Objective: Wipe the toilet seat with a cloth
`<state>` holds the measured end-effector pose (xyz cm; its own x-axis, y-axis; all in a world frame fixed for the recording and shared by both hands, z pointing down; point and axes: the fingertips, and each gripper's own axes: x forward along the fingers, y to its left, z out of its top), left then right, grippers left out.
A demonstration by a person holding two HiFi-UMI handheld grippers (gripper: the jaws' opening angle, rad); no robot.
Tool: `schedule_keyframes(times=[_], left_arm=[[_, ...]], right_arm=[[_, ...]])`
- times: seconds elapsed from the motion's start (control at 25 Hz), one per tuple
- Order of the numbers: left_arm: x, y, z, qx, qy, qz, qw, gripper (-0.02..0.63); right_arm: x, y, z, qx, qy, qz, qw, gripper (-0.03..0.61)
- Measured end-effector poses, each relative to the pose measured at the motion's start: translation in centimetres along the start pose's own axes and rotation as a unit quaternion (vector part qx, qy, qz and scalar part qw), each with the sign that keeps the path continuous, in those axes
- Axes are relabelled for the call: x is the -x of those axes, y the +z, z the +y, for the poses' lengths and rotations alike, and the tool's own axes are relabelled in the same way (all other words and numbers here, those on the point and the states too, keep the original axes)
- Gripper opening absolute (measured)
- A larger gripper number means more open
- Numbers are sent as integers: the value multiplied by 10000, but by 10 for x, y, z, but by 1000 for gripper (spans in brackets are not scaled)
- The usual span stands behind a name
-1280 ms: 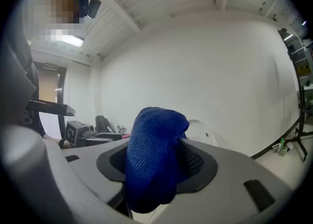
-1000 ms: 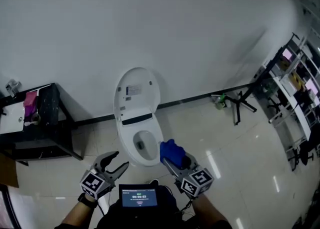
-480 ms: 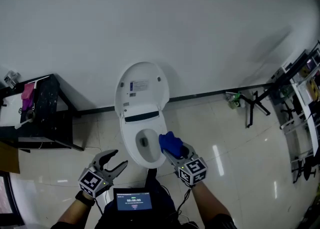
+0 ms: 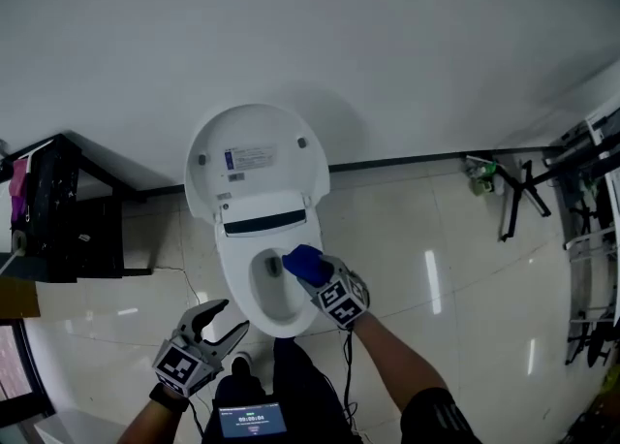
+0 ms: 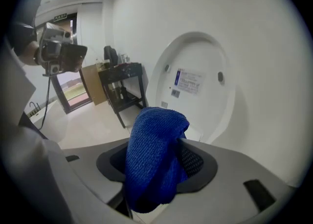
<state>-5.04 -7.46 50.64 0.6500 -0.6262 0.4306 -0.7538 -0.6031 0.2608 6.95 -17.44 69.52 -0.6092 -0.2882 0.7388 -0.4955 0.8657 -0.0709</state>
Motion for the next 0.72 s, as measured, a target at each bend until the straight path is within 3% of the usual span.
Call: schedule_keyframes(times=[0.16,0.28,0.48,0.72], left_arm=[[-59,-40,30,-46,-34,224,9997,230],[-92,-46,41,333,117,246,9991,230],[-123,-75,44,709,167,404,9965,230],[-128,-111,52,1024,340,744,9914,230]], right_arm=[[-88,-47,-32,507,259,572,9967,250],[-140,-80,-45,1047,321,985,9891,250],[-212,-131,-55,2011,421,1445,9679,250],[-259,-157,-63,2850,567,1889,9380,250]])
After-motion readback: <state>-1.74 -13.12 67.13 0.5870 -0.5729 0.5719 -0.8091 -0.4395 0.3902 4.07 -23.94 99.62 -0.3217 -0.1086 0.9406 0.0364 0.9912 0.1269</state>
